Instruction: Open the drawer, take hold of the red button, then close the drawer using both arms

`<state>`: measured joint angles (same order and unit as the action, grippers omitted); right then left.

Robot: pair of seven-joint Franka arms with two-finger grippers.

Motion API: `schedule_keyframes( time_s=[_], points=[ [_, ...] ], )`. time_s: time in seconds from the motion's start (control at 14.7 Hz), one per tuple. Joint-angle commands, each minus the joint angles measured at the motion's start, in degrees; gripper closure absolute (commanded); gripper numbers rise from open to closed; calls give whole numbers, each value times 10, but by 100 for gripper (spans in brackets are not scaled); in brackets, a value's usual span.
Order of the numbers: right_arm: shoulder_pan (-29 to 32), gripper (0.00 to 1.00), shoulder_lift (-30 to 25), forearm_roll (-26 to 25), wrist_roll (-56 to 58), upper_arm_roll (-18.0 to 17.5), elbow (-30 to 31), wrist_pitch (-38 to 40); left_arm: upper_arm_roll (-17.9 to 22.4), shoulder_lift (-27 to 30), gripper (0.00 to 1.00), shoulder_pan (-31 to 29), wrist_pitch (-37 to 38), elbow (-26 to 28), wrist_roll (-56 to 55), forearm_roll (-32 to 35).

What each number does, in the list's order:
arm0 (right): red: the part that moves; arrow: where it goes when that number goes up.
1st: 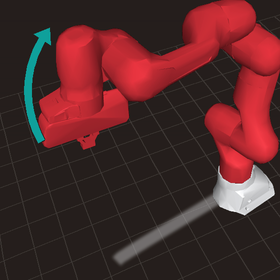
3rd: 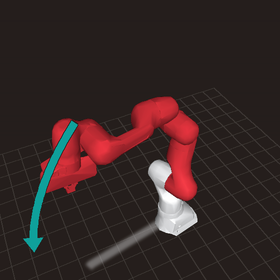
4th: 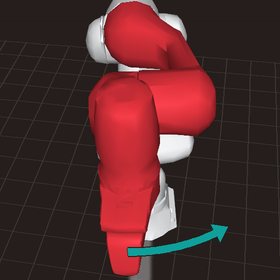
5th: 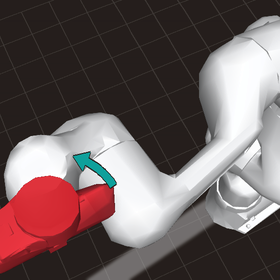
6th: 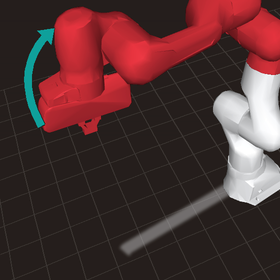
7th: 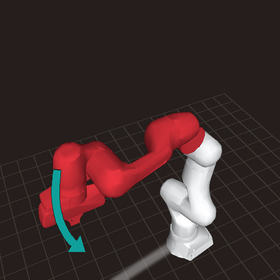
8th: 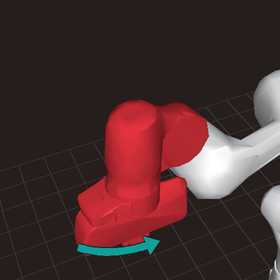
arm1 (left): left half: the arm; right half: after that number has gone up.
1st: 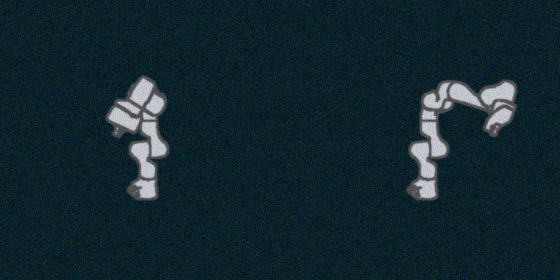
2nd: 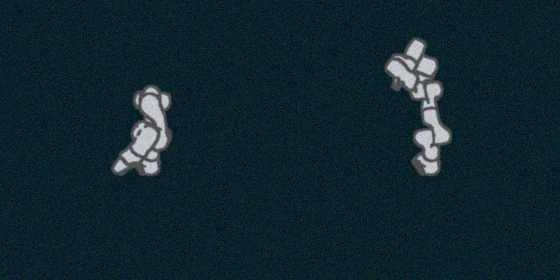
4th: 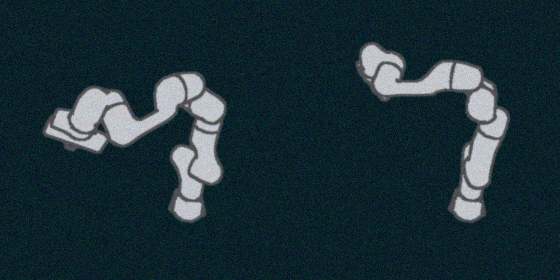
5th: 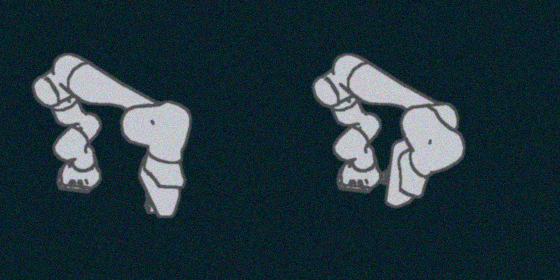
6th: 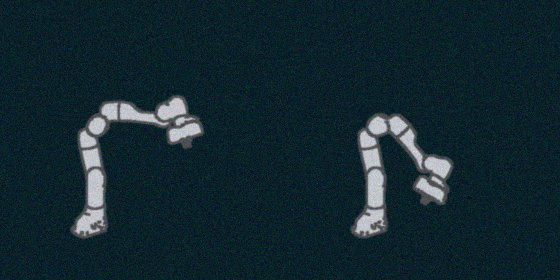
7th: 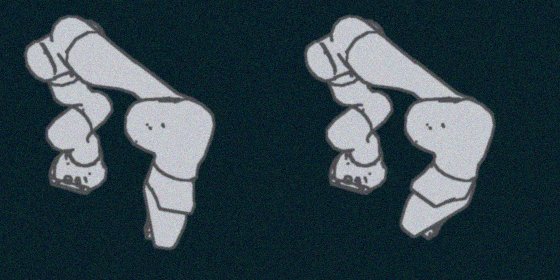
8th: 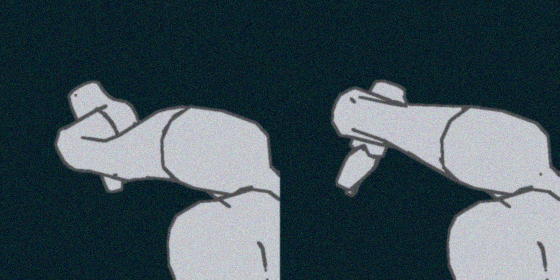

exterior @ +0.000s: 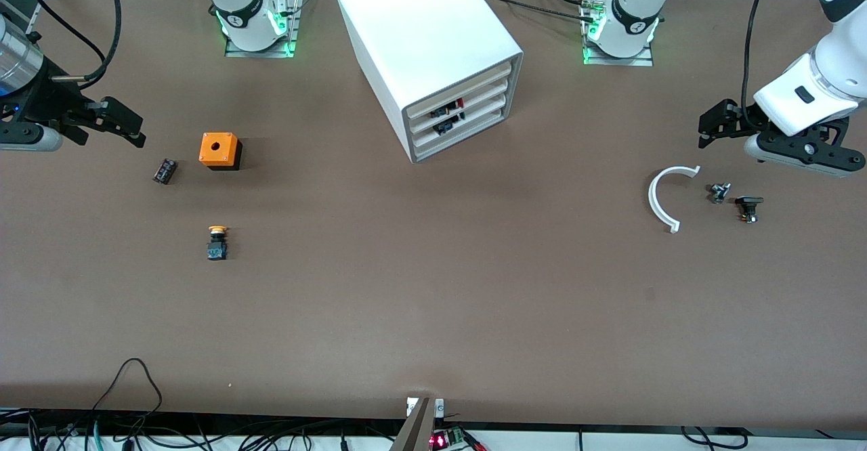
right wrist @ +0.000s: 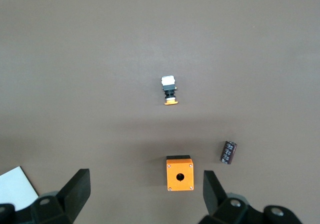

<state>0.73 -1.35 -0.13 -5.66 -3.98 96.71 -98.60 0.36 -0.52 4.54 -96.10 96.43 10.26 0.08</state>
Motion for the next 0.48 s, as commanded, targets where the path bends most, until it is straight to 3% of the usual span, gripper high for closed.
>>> schedule_keyframes(
  time_s=[0.0, 0.41],
  points=[
    [7, 0, 3, -10, -9, -8, -9, 5, -3, -6, 0, 2, 14, -18, -9, 16],
    [9, 0, 4, -10, -5, -7, -15, 11, -3, -6, 0, 2, 14, -18, -16, 15]
  ],
)
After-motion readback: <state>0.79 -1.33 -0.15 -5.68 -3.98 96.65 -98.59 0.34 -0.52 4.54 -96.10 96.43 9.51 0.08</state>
